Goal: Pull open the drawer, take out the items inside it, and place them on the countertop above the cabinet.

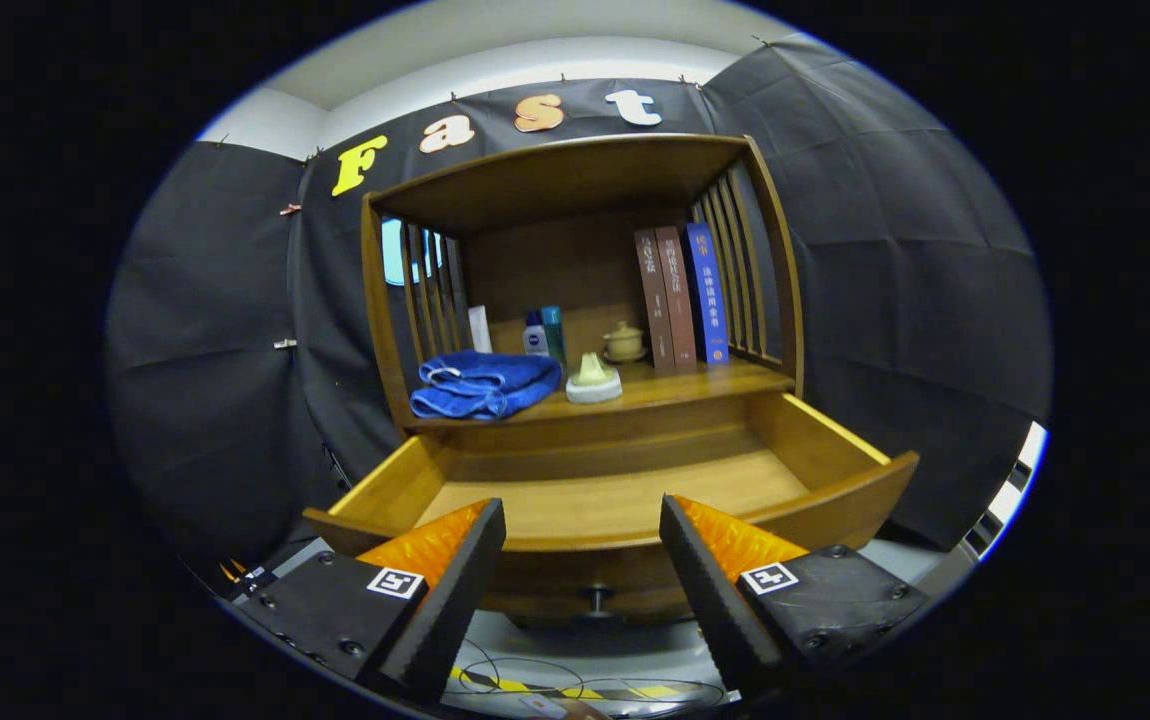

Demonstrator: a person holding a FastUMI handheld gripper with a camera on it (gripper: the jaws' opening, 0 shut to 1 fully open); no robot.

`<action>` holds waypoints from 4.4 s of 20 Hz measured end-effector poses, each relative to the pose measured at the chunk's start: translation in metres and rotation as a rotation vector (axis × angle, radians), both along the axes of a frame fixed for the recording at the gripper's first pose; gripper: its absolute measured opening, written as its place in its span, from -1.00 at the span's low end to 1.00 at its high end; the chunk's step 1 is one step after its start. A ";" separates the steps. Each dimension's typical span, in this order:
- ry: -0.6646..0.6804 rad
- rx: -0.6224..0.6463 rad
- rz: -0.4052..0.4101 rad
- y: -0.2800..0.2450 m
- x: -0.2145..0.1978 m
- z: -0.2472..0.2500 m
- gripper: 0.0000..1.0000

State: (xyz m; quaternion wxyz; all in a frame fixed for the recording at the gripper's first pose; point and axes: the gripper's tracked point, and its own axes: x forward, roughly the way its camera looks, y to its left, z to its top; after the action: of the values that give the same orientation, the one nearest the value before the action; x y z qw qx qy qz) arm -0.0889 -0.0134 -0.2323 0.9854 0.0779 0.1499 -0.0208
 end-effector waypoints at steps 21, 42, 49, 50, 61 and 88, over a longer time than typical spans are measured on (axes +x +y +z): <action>0.105 -0.024 -0.027 -0.007 0.034 -0.049 0.99; 0.115 -0.019 -0.051 -0.014 0.191 -0.061 0.99; 0.125 -0.023 -0.048 -0.016 0.218 -0.066 0.99; 0.127 -0.020 -0.049 -0.016 0.220 -0.067 0.99; 0.138 -0.011 -0.053 -0.016 0.220 -0.074 0.98; -0.186 -0.060 0.049 0.014 0.109 0.239 0.98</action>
State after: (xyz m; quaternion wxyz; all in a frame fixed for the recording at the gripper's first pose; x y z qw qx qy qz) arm 0.0205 0.0007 0.0064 0.9972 0.0462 0.0590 0.0060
